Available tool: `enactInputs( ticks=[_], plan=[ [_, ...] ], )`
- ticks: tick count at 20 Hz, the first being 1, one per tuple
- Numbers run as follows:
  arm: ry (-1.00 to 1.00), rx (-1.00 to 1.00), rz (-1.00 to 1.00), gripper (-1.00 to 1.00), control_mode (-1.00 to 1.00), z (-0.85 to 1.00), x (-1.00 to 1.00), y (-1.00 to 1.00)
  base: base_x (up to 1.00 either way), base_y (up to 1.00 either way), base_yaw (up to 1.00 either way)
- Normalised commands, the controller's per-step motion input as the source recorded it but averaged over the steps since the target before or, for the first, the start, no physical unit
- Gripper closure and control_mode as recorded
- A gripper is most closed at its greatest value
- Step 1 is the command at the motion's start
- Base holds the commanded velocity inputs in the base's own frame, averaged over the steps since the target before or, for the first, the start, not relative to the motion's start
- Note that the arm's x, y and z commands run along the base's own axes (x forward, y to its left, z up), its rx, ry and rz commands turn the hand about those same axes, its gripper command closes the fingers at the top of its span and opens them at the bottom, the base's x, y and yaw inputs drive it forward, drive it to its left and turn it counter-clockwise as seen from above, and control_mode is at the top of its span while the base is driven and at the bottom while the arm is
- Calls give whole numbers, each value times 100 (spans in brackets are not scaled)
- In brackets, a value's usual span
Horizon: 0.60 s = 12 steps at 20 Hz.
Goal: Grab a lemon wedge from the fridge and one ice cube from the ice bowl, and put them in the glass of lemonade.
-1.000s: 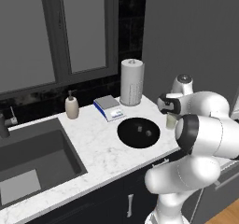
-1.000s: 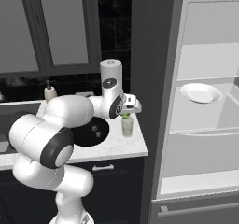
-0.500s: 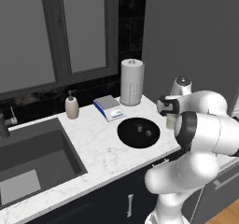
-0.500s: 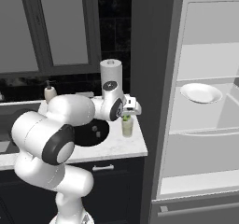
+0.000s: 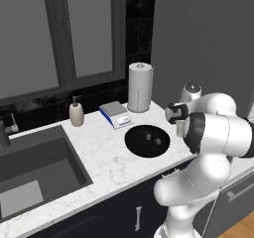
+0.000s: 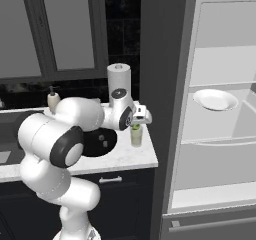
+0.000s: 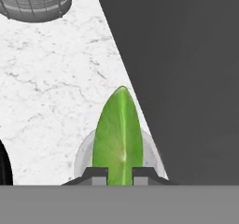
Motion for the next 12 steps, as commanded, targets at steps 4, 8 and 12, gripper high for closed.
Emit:
enactInputs(
  ticks=[4,8,12],
  plan=[
    [0,0,0,100,-100,-20,0,0,0,0,0],
    [-5,0,0,100,-100,-2,-6,0,0,0,0],
    [-8,0,0,100,-100,0,-17,1,0,0,0]
  ],
)
